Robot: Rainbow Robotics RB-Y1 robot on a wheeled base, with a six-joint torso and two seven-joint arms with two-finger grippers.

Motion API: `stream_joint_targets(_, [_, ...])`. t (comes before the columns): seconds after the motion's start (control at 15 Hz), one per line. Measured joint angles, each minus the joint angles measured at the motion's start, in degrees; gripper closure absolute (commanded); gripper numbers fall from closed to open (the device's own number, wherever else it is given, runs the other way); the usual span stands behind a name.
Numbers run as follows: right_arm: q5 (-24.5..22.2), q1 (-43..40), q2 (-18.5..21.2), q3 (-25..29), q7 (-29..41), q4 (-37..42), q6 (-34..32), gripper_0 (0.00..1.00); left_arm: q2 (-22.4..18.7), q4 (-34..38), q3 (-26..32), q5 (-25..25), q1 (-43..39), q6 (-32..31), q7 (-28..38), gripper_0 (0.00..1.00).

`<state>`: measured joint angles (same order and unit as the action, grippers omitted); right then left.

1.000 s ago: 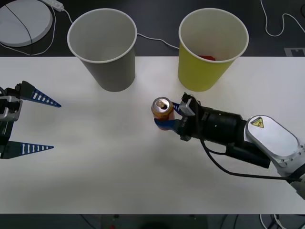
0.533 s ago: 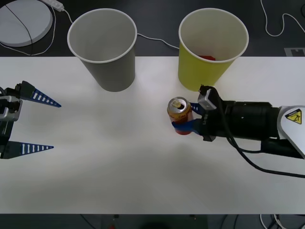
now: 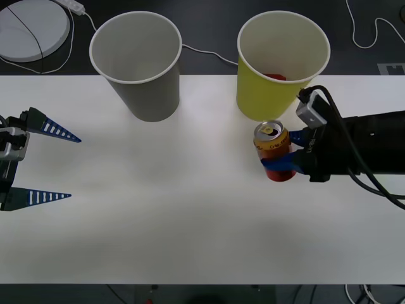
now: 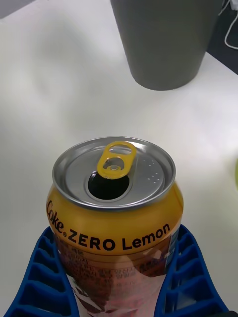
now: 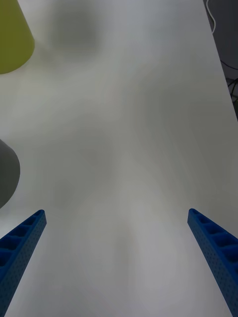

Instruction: Put the can into the green bin and the plastic bottle into the gray bin

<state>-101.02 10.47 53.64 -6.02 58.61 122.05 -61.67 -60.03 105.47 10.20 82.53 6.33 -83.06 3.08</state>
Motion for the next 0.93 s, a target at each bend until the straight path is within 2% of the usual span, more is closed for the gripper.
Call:
stream_joint_targets(0.13, [1.64, 0.1, 3.28, 2.8, 3.38, 1.51, -2.77, 1.0, 0.0, 0.0, 0.0, 0.0, 0.0, 0.0, 0.0, 0.0])
stream_joint_targets(0.33, [6.47, 0.1, 7.69, 8.03, 6.01, 1.88, -7.58, 1.0, 0.0, 0.0, 0.0, 0.0, 0.0, 0.0, 0.0, 0.0])
stream_joint_targets(0.53, [14.82, 0.5, 16.19, 10.66, 7.27, 0.22, -8.56, 1.0, 0.0, 0.0, 0.0, 0.0, 0.0, 0.0, 0.0, 0.0])
stream_joint_targets(0.67, [18.66, 1.8, 20.22, 10.93, 7.86, -1.38, -8.93, 1.0, 0.0, 0.0, 0.0, 0.0, 0.0, 0.0, 0.0, 0.0])
stream_joint_targets(0.93, [20.15, 10.53, 21.72, 10.85, 11.93, -5.56, -17.2, 1.0, 0.0, 0.0, 0.0, 0.0, 0.0, 0.0, 0.0, 0.0])
